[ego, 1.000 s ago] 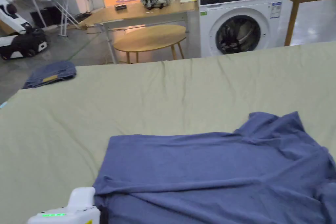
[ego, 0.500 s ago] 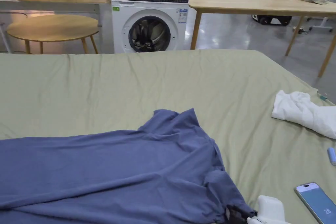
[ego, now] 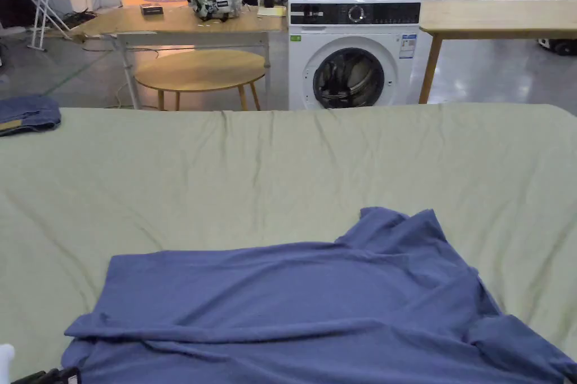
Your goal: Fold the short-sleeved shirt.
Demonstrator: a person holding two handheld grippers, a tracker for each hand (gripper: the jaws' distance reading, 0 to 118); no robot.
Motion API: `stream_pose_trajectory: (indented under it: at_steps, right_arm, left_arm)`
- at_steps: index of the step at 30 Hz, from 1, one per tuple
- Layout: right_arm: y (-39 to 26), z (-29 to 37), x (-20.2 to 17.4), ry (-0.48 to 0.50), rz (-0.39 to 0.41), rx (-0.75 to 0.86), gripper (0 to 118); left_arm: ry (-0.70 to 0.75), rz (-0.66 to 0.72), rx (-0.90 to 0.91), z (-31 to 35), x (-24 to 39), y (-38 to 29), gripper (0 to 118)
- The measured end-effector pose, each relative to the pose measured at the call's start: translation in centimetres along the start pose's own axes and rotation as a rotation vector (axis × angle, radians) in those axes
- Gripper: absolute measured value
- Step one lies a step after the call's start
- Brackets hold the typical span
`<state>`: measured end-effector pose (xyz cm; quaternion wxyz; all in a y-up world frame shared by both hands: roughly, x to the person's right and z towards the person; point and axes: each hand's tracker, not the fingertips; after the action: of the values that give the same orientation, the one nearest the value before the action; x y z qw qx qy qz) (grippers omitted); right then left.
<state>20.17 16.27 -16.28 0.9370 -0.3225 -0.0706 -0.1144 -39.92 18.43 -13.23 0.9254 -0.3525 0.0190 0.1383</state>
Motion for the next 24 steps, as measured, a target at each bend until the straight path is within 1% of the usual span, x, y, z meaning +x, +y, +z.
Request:
stream_pose_trajectory:
  at_steps: [2, 5, 7, 9, 11, 13, 14, 15, 16, 17, 18, 19, 20, 21, 22, 23, 24]
  right_arm:
    - [-0.5, 1.8, 0.6, -0.024, -0.029, -0.002, 4]
    - [-1.8, 4.4, 2.0, -0.038, -0.040, -0.024, 4]
    - [-2.8, 5.8, 2.9, -0.052, -0.047, -0.047, 4]
    - [-4.0, 6.4, 3.3, -0.069, -0.044, -0.057, 4]
    - [-5.0, 6.1, 3.5, -0.085, -0.020, -0.076, 4]
    - [-5.7, 5.8, 3.5, -0.065, -0.023, -0.083, 4]
    - [-5.9, 5.6, 3.3, -0.073, -0.024, -0.088, 4]
    - [-6.2, 5.5, 3.2, -0.078, -0.022, -0.089, 4]
    - [-6.4, 5.5, 3.2, -0.084, -0.010, -0.078, 11]
    - [-6.6, 5.4, 3.1, -0.089, 0.009, -0.074, 28]
    - [-6.7, 5.5, 3.0, -0.113, 0.044, -0.065, 51]
    - [-6.7, 5.8, 2.8, -0.134, 0.070, -0.052, 62]
    - [-6.6, 6.3, 3.0, -0.121, 0.090, -0.025, 62]
    - [-6.4, 7.2, 3.0, -0.087, 0.098, 0.009, 62]
    - [-6.0, 8.5, 2.5, -0.065, 0.093, 0.080, 62]
    - [-5.6, 9.6, 1.9, -0.056, 0.108, 0.132, 62]
    - [-5.1, 10.4, 1.2, -0.048, 0.127, 0.170, 62]
  left_arm:
    - [0.007, -0.010, 0.005, 2.0, -0.1, -1.3, 0]
    - [0.008, 0.003, -0.003, 4.6, -1.0, -3.1, 0]
    - [0.009, 0.018, -0.037, 5.2, -2.7, -5.1, 0]
    - [0.002, 0.035, -0.052, 5.8, -3.3, -6.2, 0]
    - [-0.014, 0.015, -0.040, 6.2, -3.2, -7.0, 0]
    - [-0.003, -0.011, -0.062, 5.6, -3.3, -7.3, 0]
    - [-0.007, -0.021, -0.063, 5.4, -3.4, -7.9, 2]
    - [-0.012, -0.039, -0.053, 5.4, -3.5, -8.0, 10]
    - [0.018, -0.050, -0.037, 5.3, -3.6, -8.0, 29]
    - [0.057, -0.071, -0.012, 5.5, -3.2, -7.9, 45]
    - [0.073, -0.083, 0.019, 6.0, -2.5, -7.9, 54]
    - [0.088, -0.100, 0.045, 6.5, -2.3, -7.5, 59]
    - [0.100, -0.117, 0.075, 7.0, -2.1, -7.1, 60]
    - [0.092, -0.130, 0.100, 7.7, -1.9, -6.7, 60]
    - [0.051, -0.141, 0.134, 8.9, -0.7, -6.4, 60]
    - [0.027, -0.165, 0.179, 10.0, -0.1, -6.0, 60]
    - [0.033, -0.188, 0.238, 11.0, 0.7, -5.7, 60]
